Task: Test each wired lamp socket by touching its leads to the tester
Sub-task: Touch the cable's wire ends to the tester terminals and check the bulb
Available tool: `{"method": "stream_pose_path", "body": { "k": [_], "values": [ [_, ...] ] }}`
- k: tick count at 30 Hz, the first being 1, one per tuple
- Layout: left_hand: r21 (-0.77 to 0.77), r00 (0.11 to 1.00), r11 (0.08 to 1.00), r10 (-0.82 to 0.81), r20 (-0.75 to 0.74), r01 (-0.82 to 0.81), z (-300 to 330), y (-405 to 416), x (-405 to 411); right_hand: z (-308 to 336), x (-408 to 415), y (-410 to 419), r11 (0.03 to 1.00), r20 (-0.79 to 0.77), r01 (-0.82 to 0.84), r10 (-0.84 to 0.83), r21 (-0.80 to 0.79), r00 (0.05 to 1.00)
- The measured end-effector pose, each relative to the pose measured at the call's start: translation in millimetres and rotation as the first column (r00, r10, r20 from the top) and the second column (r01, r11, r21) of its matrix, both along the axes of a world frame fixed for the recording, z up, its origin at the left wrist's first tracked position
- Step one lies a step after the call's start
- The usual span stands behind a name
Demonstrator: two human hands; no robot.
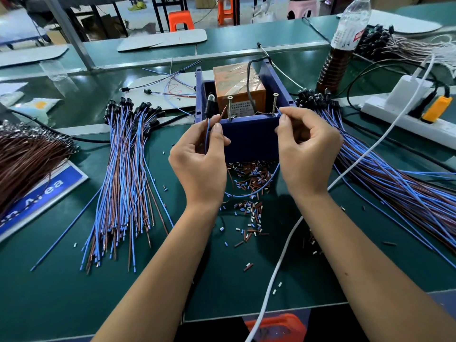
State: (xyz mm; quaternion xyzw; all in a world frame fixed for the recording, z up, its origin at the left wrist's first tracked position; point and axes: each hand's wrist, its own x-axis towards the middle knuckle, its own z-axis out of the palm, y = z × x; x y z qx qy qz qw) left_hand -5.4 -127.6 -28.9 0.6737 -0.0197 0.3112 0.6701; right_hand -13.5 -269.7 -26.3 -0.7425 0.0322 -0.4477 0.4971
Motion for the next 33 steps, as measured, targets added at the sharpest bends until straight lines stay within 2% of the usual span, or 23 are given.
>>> {"method": "stream_pose_path", "body": {
  "k": [11,33],
  "values": [
    [0.048,1.000,0.999,-0.005,0.016,0.004,-2.0,-0.3,0.3,0.3,-1.7,0.3,0.999,-0.003,-0.025,0.025,-0.023,1.000],
    [0.040,1.000,0.999,-0.002,-0.015,0.003,0.2,-0.6,-3.6,-2.9,-0.9,-3.3,0.997,0.009,-0.030,0.031,-0.065,0.999]
  ]
}}
